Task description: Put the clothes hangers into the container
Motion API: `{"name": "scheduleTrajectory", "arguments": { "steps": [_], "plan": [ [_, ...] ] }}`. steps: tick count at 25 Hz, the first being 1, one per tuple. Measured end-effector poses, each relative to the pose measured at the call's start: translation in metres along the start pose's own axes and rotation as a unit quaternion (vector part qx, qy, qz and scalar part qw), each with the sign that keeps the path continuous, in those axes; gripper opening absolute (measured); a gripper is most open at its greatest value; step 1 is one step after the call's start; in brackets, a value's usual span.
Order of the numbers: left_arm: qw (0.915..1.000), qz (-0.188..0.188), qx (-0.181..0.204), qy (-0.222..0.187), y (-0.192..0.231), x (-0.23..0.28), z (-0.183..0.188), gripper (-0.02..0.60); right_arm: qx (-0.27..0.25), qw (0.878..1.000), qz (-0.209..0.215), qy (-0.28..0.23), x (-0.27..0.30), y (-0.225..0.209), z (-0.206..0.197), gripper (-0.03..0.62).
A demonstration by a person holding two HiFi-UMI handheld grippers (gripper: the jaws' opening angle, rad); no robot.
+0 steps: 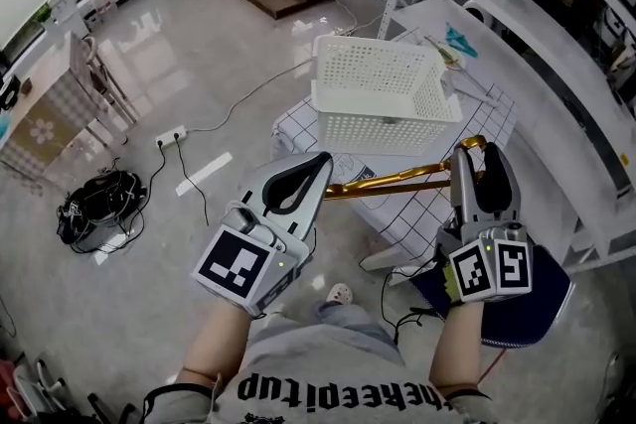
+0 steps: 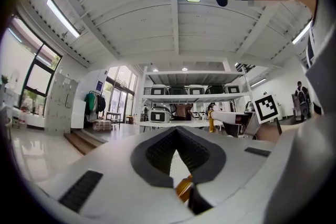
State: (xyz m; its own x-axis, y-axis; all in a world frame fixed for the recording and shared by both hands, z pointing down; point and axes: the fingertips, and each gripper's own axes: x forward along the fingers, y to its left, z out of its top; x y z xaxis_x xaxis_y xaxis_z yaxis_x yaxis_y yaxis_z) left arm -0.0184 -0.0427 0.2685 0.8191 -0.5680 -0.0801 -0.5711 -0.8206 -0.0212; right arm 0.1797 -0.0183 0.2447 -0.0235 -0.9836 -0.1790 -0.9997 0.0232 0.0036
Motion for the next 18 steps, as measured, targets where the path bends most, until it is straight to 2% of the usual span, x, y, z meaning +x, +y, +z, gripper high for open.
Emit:
{"name": "scheduleTrajectory", "arguments": {
  "steps": [13,18],
  "plan": [
    [0.9985,0.055,0.005,0.005,0.0,0.061,-0.002,0.014,0.003,0.999,0.042,-0.019,0.06,-0.065,0.005,0.235],
    [0.9972,0.069,-0.01,0.026,-0.008,0.07,-0.009,0.014,0.002,0.998,0.059,-0.03,0.076,-0.077,0.008,0.235]
  ]
}}
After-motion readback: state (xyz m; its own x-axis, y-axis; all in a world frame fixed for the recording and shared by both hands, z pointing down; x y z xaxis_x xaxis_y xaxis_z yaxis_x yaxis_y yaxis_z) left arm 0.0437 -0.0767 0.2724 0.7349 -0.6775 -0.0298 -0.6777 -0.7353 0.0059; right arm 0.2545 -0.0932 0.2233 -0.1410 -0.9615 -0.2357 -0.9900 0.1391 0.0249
